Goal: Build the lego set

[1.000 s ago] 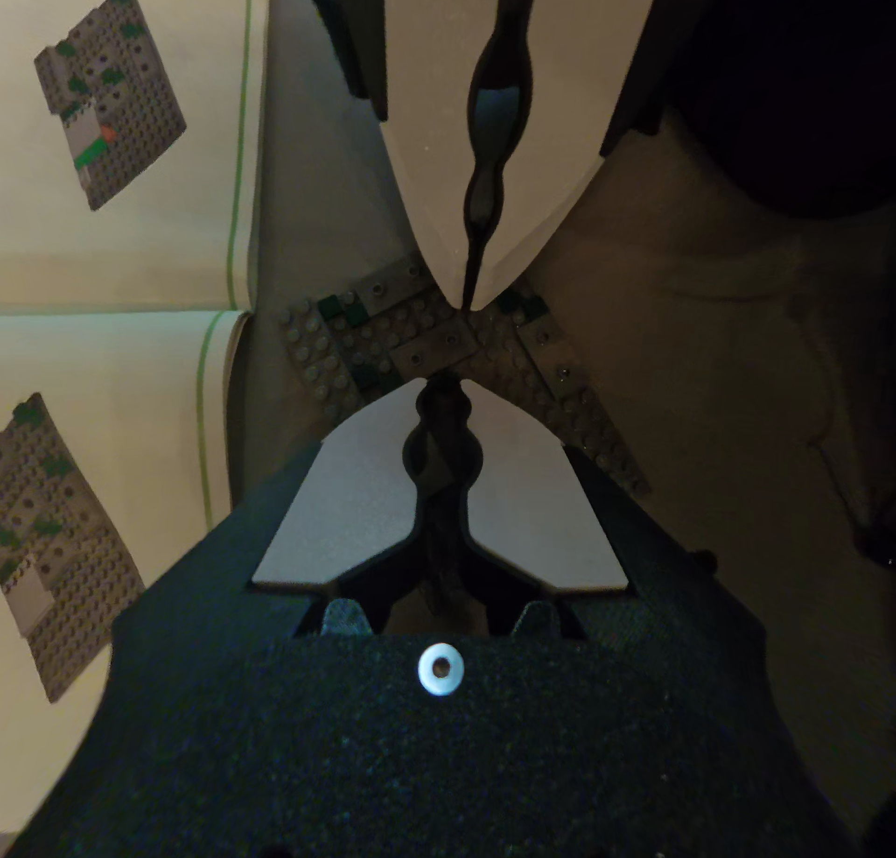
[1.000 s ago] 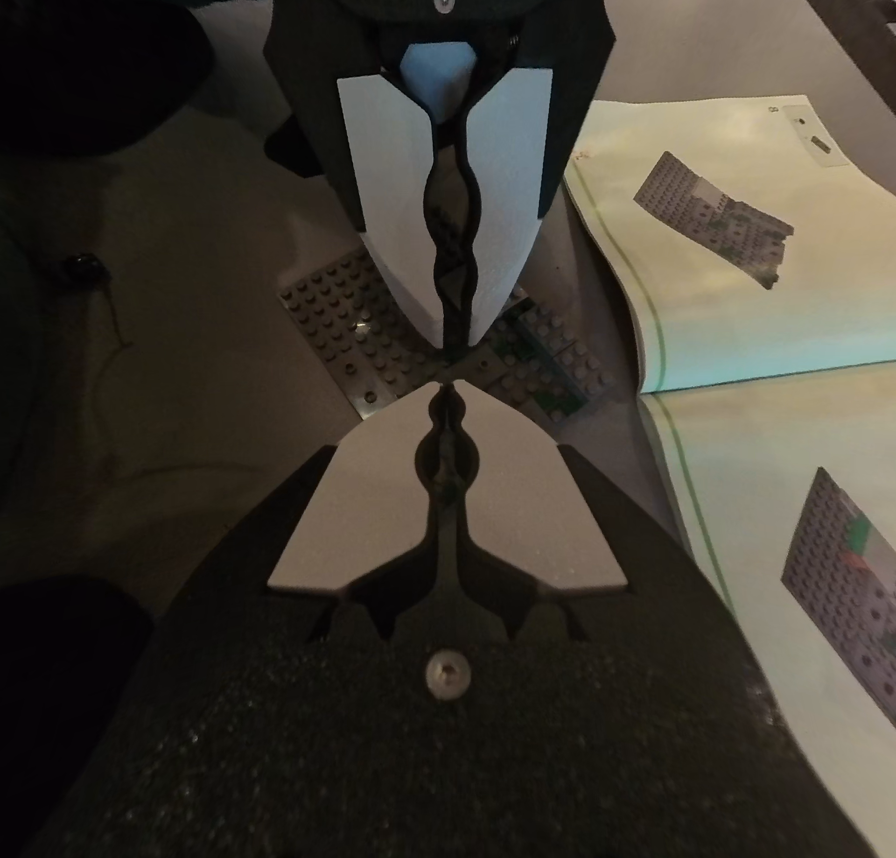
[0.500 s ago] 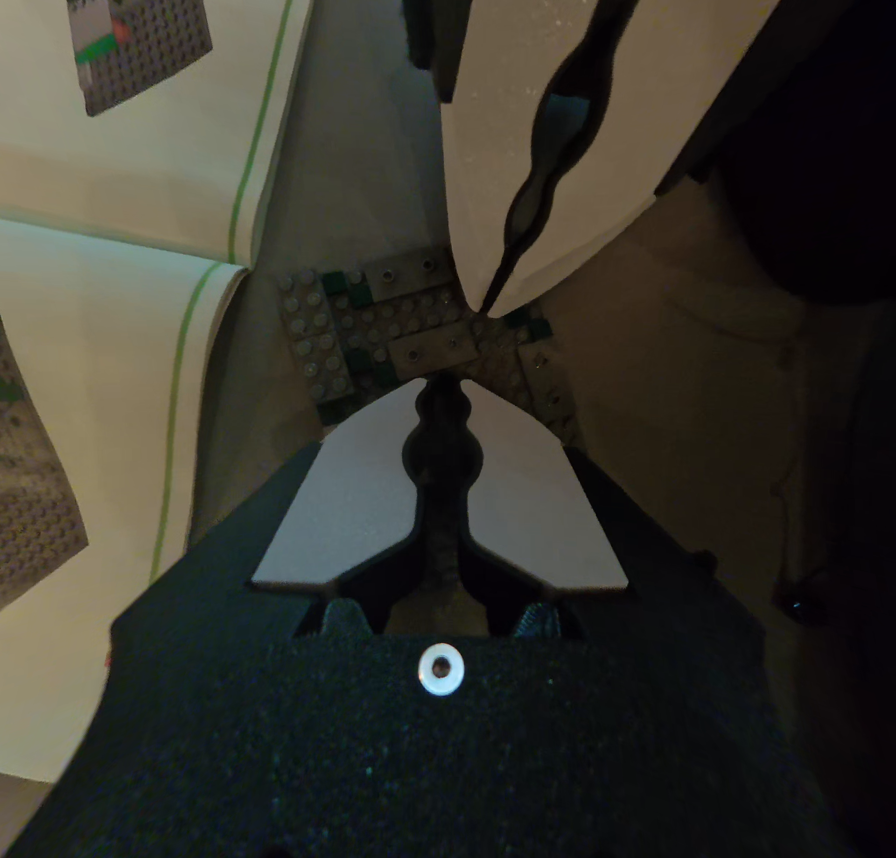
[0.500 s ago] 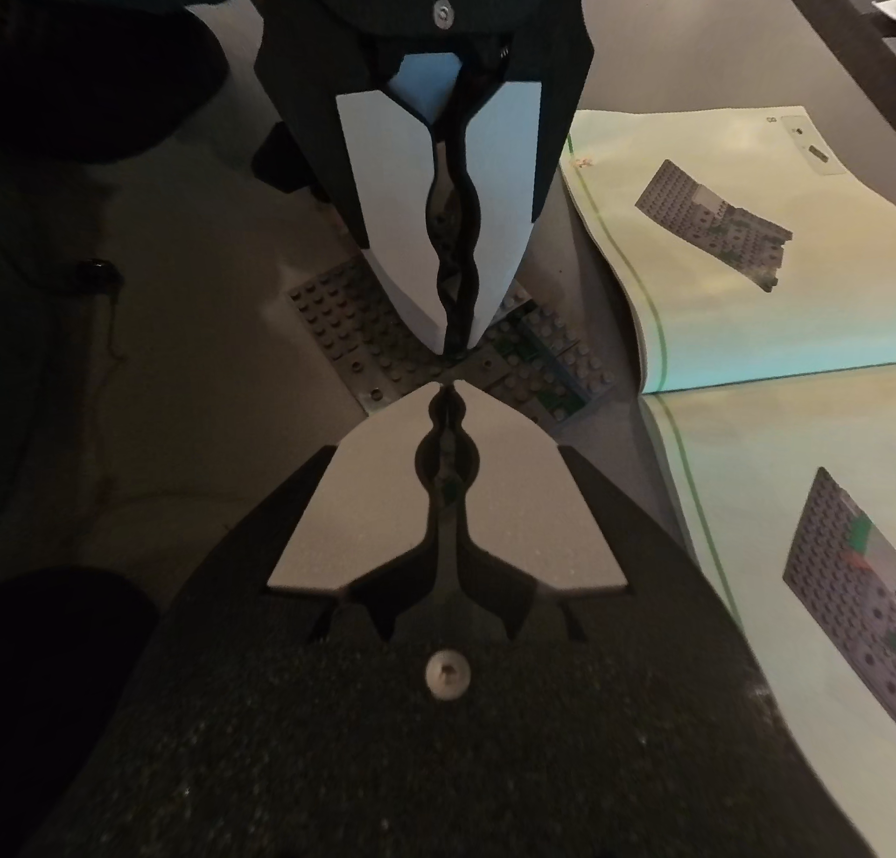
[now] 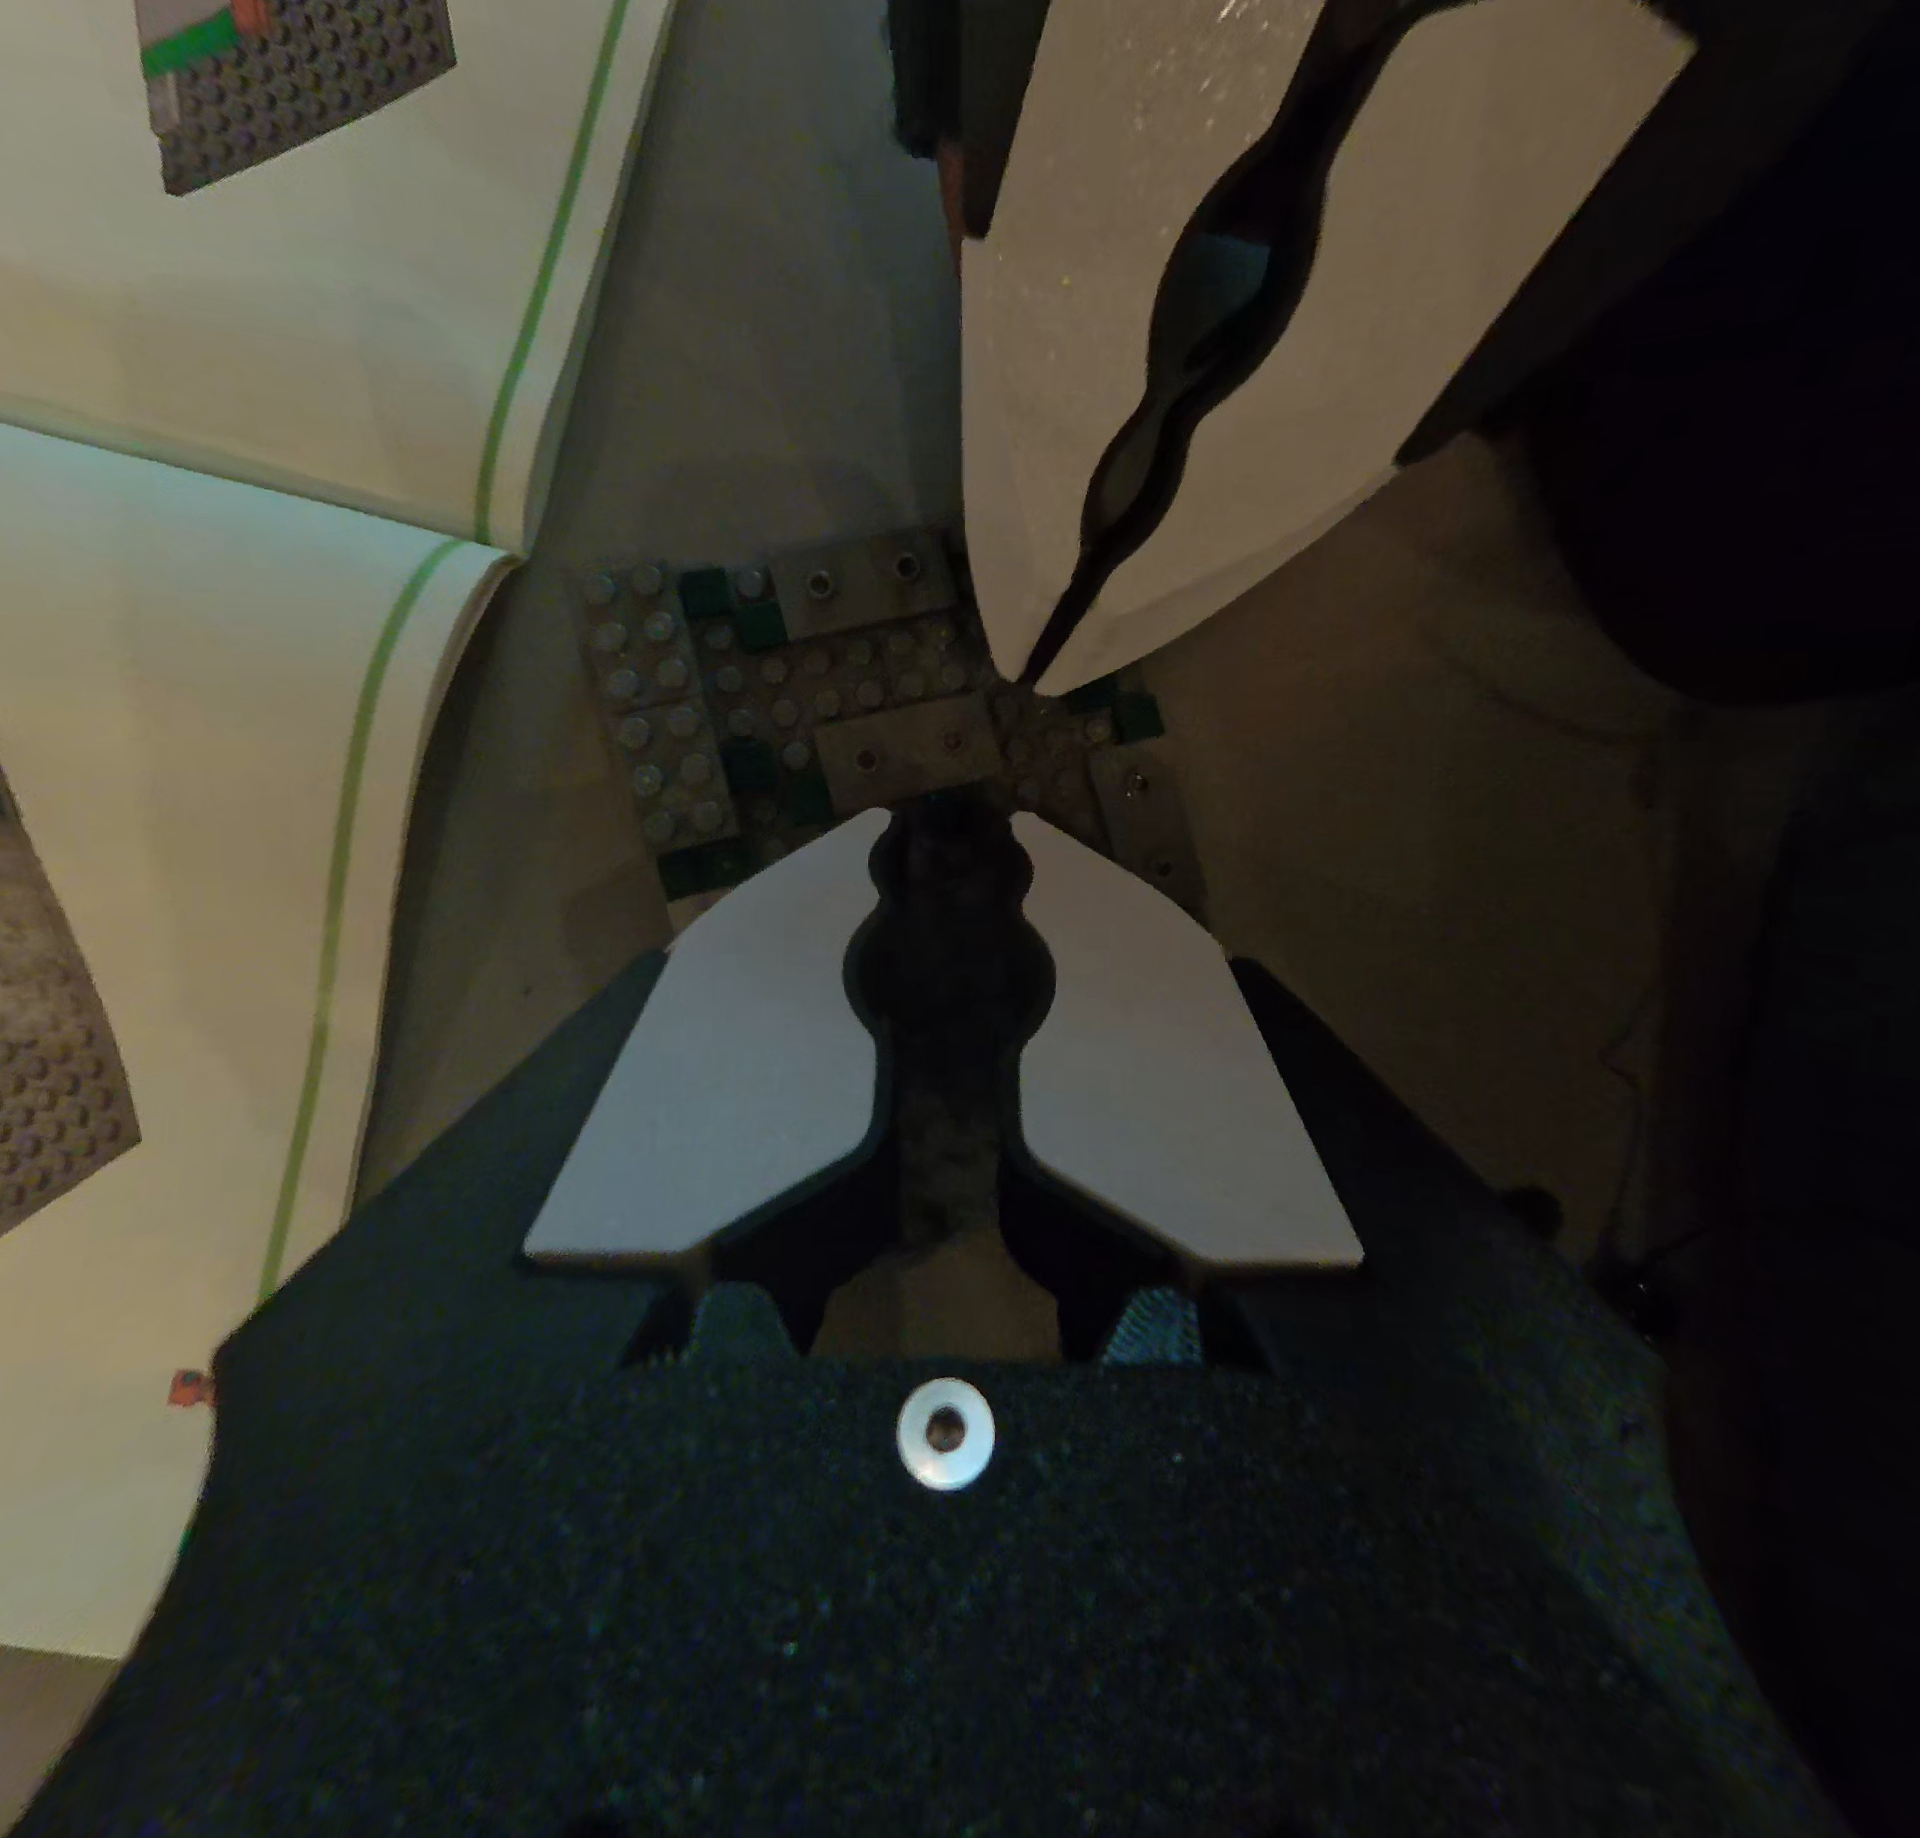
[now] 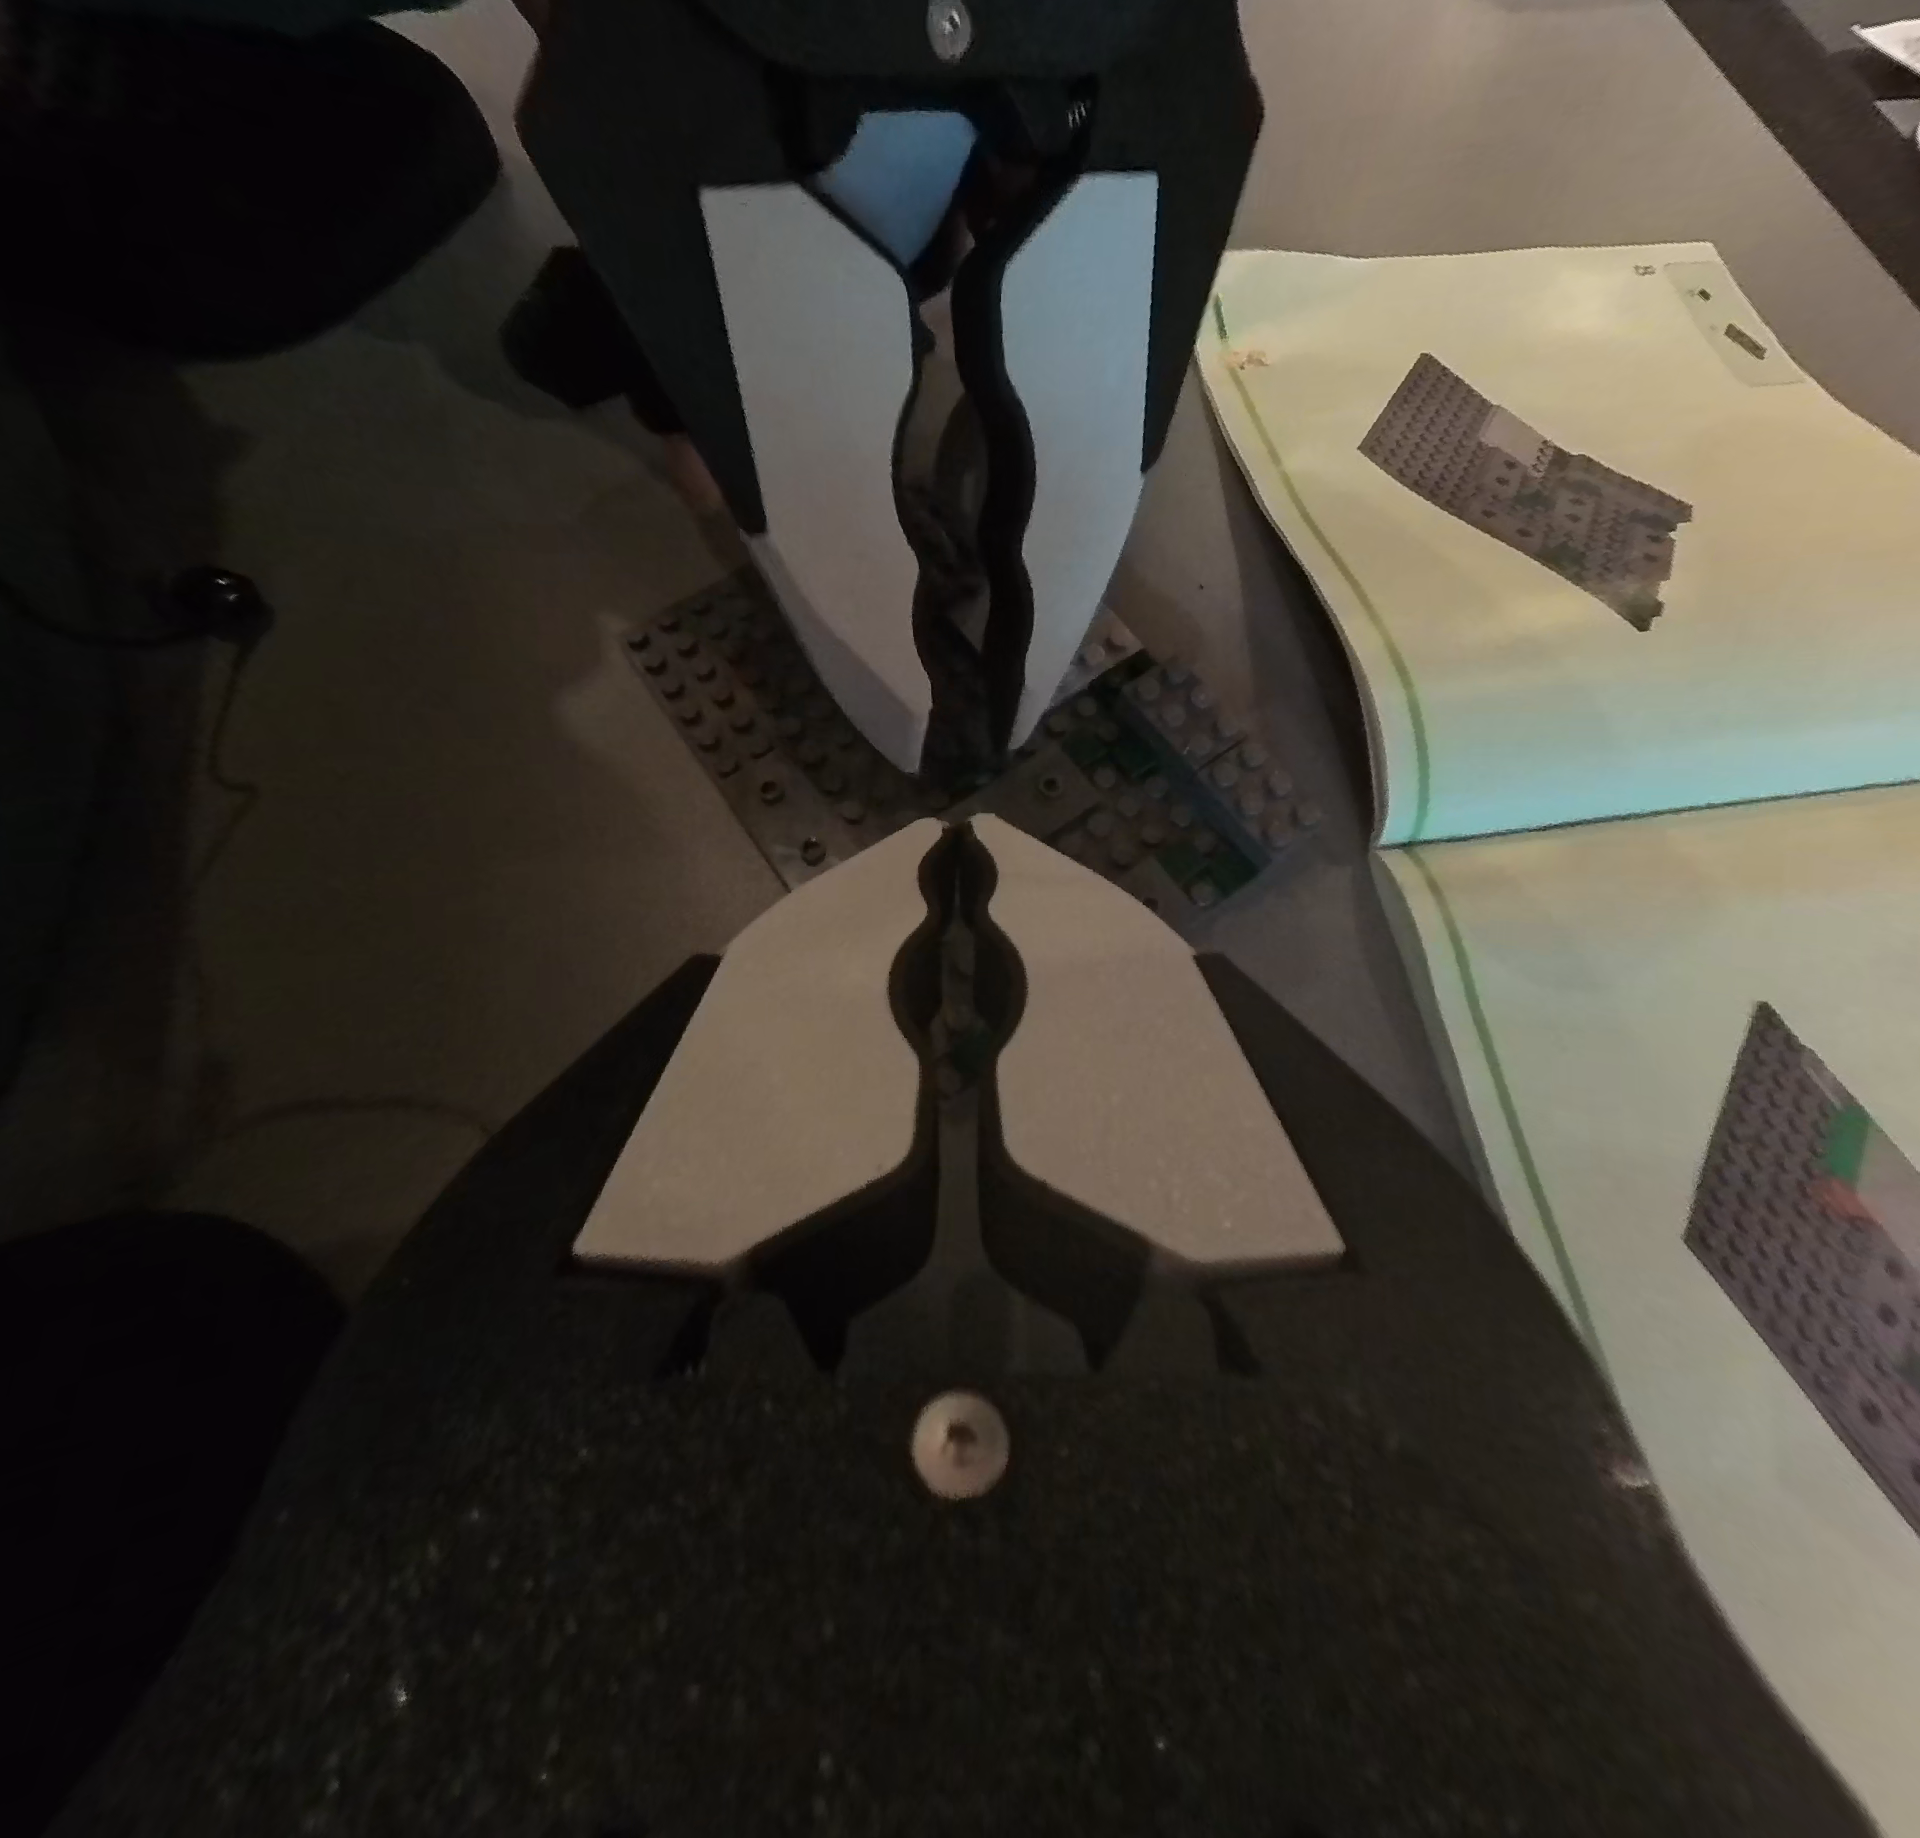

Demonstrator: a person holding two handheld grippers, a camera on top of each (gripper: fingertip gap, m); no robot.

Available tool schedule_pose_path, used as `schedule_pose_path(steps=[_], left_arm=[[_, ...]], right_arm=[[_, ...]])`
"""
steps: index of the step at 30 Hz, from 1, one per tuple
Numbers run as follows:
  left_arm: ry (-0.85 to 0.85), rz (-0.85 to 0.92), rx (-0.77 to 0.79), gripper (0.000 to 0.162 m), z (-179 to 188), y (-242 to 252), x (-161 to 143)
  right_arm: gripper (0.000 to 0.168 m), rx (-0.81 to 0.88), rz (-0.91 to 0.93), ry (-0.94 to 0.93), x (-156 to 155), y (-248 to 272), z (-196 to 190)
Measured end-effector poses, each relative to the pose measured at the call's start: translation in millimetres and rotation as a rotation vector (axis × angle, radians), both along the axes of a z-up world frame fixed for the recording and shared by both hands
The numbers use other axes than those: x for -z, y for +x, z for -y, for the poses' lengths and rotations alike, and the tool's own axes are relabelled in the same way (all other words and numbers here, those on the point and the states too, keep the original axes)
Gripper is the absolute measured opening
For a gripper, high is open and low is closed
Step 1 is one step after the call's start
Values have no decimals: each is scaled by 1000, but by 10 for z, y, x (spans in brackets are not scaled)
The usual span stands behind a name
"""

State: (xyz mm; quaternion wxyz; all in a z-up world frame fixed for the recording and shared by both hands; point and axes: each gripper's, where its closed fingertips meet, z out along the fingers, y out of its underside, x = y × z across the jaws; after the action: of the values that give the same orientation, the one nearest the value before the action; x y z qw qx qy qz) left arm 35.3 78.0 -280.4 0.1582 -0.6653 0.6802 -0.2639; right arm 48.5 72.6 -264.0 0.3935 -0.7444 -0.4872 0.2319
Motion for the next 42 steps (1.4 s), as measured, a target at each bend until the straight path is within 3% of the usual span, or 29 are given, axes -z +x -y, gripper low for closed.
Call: schedule_pose_path(steps=[1,18,42], left_arm=[[0,5,-3,16,-1,-11,-14],[14,183,-184,9,-115,-354,-167],[-2,218,-152,11,-67,-360,-144]], right_arm=[[0,1,0,3,5,-11,-6],[0,-24,157,122,133,-185,-79],[4,-36,228,110,163,-177,-108]])
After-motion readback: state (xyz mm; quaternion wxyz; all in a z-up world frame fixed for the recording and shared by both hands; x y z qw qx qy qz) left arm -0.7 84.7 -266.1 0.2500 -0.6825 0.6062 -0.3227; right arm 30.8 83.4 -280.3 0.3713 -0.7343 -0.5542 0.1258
